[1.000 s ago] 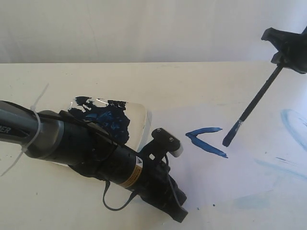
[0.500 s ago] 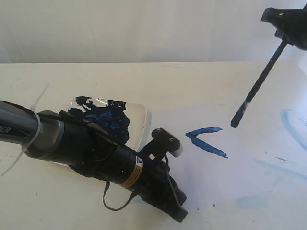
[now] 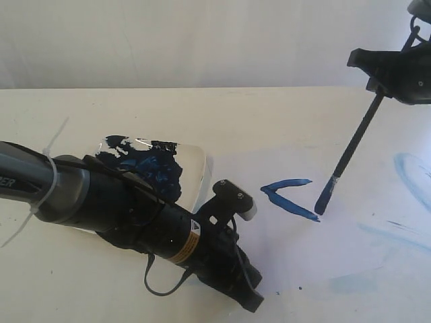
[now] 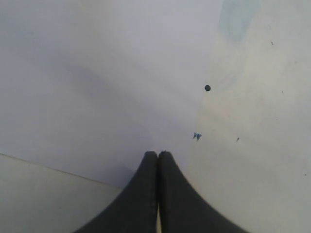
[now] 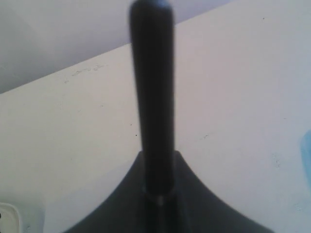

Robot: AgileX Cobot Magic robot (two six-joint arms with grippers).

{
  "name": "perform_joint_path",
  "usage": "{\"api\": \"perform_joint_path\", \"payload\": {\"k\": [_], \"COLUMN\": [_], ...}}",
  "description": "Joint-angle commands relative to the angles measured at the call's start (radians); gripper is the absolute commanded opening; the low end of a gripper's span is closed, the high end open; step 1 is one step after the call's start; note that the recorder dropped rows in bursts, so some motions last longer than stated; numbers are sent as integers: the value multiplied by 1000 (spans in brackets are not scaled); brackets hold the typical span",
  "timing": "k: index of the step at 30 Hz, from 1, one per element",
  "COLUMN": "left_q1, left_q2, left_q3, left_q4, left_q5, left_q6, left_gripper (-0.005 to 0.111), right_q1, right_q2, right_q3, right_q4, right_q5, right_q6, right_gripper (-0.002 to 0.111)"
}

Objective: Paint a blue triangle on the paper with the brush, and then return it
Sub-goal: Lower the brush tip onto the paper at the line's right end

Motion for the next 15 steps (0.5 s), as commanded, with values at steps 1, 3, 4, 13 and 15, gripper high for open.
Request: {"api": "perform_joint_path", "payload": {"k": [1, 3, 4, 13, 15], "left_q1": [3, 3, 3, 3, 3], "left_q2": [2, 2, 2, 2, 2], "left_q3": [2, 2, 2, 2, 2], "left_q4": [13, 13, 13, 13, 13], "left_q5": [11, 11, 11, 11, 11], "left_q6": [-3, -3, -3, -3, -3], "left_gripper": [0, 0, 0, 0, 0], "right_q1": [3, 3, 3, 3, 3], "right_q2": [8, 17, 22, 49, 49], "right_q3": [4, 4, 4, 4, 4], "right_q4": [-1, -1, -1, 0, 0], "right_q5": [-6, -6, -6, -52, -68], "right_q6": [10, 10, 10, 10, 10], "right_gripper": [0, 0, 0, 0, 0]}}
